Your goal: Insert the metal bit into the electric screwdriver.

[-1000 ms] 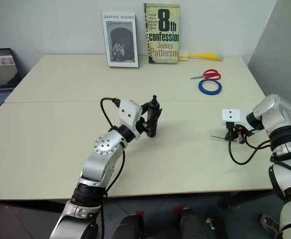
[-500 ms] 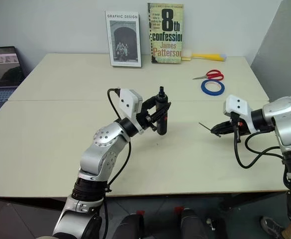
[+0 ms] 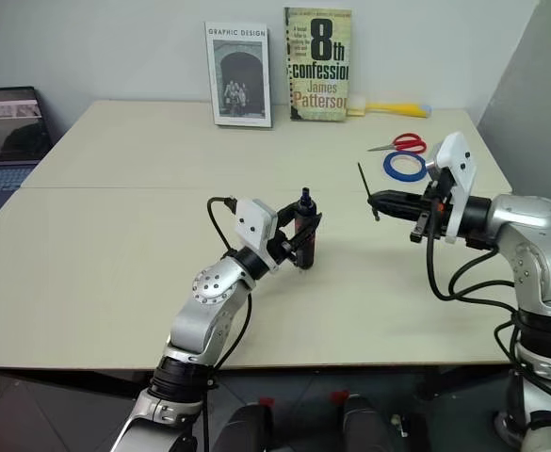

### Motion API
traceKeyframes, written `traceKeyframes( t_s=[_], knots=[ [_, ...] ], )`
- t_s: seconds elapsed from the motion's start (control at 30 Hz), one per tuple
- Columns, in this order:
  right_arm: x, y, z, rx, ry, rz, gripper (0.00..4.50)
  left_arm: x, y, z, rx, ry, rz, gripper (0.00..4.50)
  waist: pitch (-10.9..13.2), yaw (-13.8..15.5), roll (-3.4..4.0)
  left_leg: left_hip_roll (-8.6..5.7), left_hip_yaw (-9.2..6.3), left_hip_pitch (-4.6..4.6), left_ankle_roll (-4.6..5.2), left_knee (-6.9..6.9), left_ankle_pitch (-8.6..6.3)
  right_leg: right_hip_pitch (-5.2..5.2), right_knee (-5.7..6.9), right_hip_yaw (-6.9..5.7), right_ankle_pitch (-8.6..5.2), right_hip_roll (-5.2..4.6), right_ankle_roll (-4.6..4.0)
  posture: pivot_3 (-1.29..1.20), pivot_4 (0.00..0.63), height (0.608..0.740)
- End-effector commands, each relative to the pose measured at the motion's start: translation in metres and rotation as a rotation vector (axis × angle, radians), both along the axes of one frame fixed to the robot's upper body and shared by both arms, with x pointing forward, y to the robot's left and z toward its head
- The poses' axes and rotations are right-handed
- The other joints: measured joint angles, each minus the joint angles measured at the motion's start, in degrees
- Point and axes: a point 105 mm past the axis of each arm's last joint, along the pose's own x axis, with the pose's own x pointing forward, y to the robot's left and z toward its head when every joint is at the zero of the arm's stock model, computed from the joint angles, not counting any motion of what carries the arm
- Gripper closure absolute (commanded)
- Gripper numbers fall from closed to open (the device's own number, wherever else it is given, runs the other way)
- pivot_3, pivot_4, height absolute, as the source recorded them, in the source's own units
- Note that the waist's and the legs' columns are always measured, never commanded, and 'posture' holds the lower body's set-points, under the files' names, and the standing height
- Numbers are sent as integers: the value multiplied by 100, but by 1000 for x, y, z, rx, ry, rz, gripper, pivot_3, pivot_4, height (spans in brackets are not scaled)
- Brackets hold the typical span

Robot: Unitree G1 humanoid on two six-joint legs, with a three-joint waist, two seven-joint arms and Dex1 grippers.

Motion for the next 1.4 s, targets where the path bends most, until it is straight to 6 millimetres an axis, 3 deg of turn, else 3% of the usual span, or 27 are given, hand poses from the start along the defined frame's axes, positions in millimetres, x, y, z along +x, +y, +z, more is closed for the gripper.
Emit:
traceKeyframes(
  t_s=[0.03,0.4,0.67,0.9,1.17,1.4],
  knots=[
    [-4,12,31,77,-130,-26,4500,-1,-2,9,-21,-55,23,2857,0,10,0,0,-1,0,0,0,0,0,1,-1,3,0,5,0,150,740],
    [-1,50,57,285,-200,-53,4500,3,4,19,-48,-75,84,2857,0,3,1,2,-3,-1,0,-3,0,-1,0,-2,9,2,15,0,150,740],
    [0,61,63,355,-215,-78,4500,4,5,34,-97,-115,127,2857,0,6,1,3,-3,-6,1,-6,0,-5,-3,-3,9,3,16,0,150,740],
    [7,68,64,384,-218,-99,4500,8,0,16,-47,-55,120,2857,0,2,1,3,-3,-9,1,-9,-1,-8,-7,-4,8,3,15,0,150,740],
    [14,83,64,398,-213,-99,4500,9,-2,12,-22,-56,124,2857,-1,2,2,3,-4,-9,1,-11,-1,-9,-6,-5,7,3,14,0,150,740],
    [12,90,56,394,-177,15,4500,9,-3,11,-16,-54,116,2857,-1,3,2,3,-4,-9,1,-12,-1,-9,-8,-5,5,3,11,0,150,740]
  ],
)
